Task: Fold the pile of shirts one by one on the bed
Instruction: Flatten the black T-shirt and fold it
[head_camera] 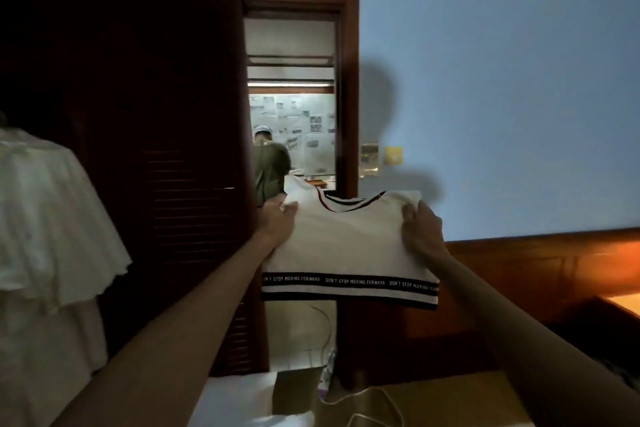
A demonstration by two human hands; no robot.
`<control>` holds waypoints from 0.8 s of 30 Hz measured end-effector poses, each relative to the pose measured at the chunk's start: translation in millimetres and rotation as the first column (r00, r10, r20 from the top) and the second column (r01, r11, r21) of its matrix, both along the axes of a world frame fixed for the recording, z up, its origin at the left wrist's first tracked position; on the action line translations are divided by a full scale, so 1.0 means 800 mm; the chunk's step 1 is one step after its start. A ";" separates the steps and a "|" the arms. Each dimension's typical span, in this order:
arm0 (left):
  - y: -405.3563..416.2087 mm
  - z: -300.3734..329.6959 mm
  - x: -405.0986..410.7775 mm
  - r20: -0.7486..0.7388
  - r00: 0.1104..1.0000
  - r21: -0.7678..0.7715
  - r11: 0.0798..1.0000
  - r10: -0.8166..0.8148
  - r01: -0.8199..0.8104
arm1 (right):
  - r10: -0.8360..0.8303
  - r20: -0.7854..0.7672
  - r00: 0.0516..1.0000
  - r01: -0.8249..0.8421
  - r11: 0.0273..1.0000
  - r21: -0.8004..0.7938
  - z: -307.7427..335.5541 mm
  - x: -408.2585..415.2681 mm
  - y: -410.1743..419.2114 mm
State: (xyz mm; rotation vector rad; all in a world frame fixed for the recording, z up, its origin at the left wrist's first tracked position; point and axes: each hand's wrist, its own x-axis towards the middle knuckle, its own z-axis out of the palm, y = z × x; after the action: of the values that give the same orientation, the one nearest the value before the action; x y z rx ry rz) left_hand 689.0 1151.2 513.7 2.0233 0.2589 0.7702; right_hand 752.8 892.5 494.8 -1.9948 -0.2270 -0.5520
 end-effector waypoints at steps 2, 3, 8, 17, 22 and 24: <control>0.070 -0.011 -0.017 -0.030 0.996 -0.002 0.997 0.080 -0.080 | 0.096 0.008 0.995 -0.096 0.995 -0.006 -0.007 0.016 0.078; 0.103 -0.018 -0.023 -0.045 0.992 -0.002 0.993 0.119 -0.119 | 0.139 0.003 0.990 -0.139 0.990 -0.015 -0.010 0.021 0.114; 0.237 -0.046 -0.057 -0.059 0.944 0.006 0.946 0.325 -0.325 | 0.378 0.003 0.926 -0.378 0.926 -0.010 -0.033 0.050 0.288; 0.402 -0.110 -0.160 -0.057 0.704 -0.035 0.704 0.708 -0.710 | 0.742 -0.124 0.659 -0.752 0.651 -0.101 -0.082 0.058 0.577; 0.456 -0.168 -0.252 -0.092 0.528 -0.077 0.523 0.844 -0.849 | 0.871 -0.180 0.457 -0.889 0.452 -0.068 -0.143 -0.006 0.707; 0.476 -0.186 -0.287 -0.105 0.439 -0.092 0.430 0.892 -0.898 | 0.895 -0.210 0.393 -0.919 0.386 -0.077 -0.165 -0.036 0.755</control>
State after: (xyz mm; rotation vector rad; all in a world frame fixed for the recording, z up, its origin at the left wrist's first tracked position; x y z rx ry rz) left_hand 459.6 1531.7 364.7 1.6513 1.4897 1.3038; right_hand 724.1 1496.6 362.6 -1.6997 -1.2637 0.3670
